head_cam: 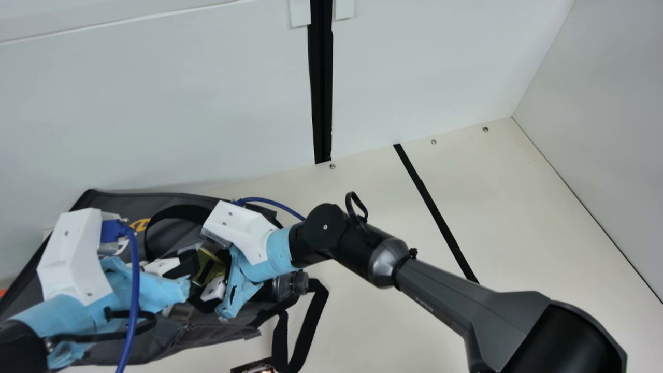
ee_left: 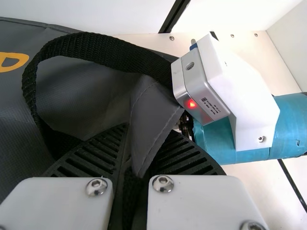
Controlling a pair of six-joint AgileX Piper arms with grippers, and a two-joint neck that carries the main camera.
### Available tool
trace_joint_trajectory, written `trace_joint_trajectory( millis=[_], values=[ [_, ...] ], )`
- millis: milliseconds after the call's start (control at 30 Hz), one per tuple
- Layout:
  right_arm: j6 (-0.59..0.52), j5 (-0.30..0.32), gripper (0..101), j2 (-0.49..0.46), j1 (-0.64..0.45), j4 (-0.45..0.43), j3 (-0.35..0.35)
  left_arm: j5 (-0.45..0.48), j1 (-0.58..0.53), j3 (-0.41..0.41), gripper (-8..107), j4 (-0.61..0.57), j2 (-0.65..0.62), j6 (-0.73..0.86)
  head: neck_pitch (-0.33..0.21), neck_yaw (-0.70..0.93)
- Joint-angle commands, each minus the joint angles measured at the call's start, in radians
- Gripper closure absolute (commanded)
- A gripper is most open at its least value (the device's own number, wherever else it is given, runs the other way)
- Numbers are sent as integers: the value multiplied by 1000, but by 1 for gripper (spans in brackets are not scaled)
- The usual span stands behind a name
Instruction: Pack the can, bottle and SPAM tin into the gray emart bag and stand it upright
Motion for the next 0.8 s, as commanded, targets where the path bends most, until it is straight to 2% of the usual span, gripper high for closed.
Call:
trace_joint_trajectory(
  millis=[0, 333, 767],
  values=[
    [1, -2, 41, -2, 0, -2, 3, 0, 0, 0, 107, 0, 0, 0, -23, -1],
    [2, -7, 8, -13, -3, -8, 18, 0, 0, 0, 107, 0, 0, 0, -23, -1],
    [5, 7, 6, -43, -21, -16, 34, 0, 0, 0, 107, 0, 0, 0, -23, -1]
  ],
)
